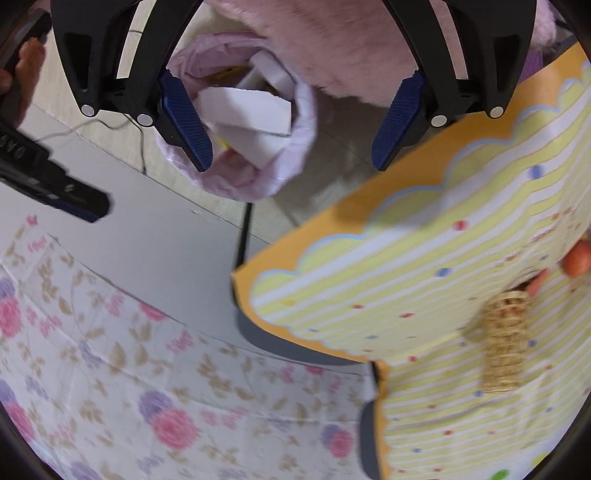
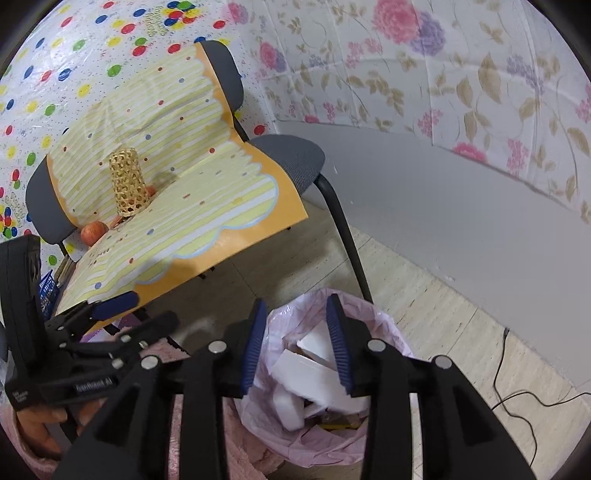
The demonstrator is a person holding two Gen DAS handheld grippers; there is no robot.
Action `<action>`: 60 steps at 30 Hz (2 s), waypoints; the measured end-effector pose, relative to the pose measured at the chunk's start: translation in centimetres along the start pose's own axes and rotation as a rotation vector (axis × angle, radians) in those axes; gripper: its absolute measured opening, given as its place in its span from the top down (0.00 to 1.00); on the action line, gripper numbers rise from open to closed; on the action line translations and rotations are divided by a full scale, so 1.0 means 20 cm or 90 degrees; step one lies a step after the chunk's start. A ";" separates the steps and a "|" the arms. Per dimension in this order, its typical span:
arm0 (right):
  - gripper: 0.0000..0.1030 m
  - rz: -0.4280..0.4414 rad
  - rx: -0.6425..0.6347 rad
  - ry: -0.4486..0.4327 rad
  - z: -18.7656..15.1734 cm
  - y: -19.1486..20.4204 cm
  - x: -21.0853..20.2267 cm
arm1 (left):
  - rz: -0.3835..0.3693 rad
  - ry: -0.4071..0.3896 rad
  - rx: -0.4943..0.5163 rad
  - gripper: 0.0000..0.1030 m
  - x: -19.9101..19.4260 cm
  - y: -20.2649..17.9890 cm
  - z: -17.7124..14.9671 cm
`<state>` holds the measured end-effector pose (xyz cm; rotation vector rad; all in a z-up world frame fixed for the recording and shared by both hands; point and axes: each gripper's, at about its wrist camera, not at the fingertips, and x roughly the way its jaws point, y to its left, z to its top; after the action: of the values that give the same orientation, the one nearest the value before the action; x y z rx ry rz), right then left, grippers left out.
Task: Collect trash
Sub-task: 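Open both tools over the bin to drop foam block and paper, then move both tools back over the chair seat, then grasp the woven bamboo cylinder with the right tool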
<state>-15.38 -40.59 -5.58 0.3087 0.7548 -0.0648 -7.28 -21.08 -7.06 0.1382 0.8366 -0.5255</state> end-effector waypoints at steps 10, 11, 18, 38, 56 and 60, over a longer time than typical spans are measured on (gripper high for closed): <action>0.65 0.041 -0.024 -0.039 0.09 0.18 -0.16 | 0.057 -0.042 -0.046 0.15 -0.23 0.22 -0.02; 0.65 0.046 -0.031 -0.041 0.10 0.20 -0.16 | 0.067 -0.050 -0.049 0.15 -0.26 0.25 -0.02; 0.52 0.077 -0.093 -0.036 0.15 0.42 -0.13 | 0.117 -0.083 -0.094 0.15 -0.43 0.43 -0.01; 0.24 0.162 -0.212 -0.025 0.44 0.99 0.22 | 0.291 -0.109 -0.208 0.15 -0.67 1.02 0.02; 0.08 0.179 -0.259 -0.016 0.69 1.38 0.76 | 0.338 -0.087 -0.297 0.12 -0.53 1.44 0.11; 0.08 0.191 -0.258 -0.013 0.74 1.44 0.89 | 0.342 -0.078 -0.300 0.12 -0.47 1.50 0.14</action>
<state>12.31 -16.57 -0.36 0.0311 0.6775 0.3646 4.21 7.62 -0.80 -0.1028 0.7450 0.1718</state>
